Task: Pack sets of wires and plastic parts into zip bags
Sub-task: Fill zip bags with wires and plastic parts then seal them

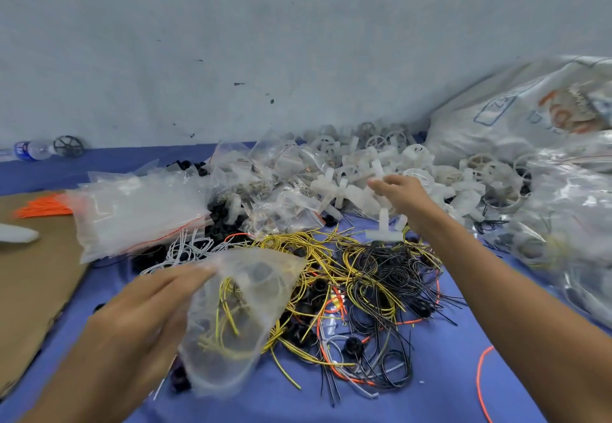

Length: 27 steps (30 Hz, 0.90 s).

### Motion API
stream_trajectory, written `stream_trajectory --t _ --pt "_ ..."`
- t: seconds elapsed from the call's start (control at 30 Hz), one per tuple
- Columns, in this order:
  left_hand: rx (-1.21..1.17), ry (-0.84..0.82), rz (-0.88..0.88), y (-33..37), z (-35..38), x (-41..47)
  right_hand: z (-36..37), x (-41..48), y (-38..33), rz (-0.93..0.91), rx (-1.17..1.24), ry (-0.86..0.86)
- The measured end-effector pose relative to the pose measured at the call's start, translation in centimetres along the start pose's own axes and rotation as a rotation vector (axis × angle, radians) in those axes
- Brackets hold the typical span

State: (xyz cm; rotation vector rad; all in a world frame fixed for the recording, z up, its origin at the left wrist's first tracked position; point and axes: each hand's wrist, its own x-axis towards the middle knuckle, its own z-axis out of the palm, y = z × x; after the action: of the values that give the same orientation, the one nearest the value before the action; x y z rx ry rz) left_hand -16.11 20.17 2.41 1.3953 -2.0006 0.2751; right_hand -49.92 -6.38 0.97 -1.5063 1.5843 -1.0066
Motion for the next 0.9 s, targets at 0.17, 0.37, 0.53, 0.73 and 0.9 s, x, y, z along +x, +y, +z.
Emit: stream_trajectory --t 0.17,0.37,0.53,0.73,0.9 --pt "-0.293 -0.118 -0.083 2.5 -0.2 4.5 -1.0 -5.2 -3.6 0.020 0.639 -0.165" --pt "-0.356 -0.187 -0.086 4.4 1.2 6.7 -2.3 -18.1 -7.4 -0.073 1.123 -0.688" --pt "-0.258 -0.322 -0.066 5.2 1.6 7.2 0.4 -22.4 -8.3 -0.383 0.265 -0.384" --pt "-0.246 -0.424 -0.044 5.6 1.1 6.9 5.2 -21.5 -8.9 -0.742 -0.732 -0.184" --pt "-0.203 -0.421 -0.040 5.6 1.4 7.0 9.7 -19.9 -10.3 -0.793 -1.182 -0.250"
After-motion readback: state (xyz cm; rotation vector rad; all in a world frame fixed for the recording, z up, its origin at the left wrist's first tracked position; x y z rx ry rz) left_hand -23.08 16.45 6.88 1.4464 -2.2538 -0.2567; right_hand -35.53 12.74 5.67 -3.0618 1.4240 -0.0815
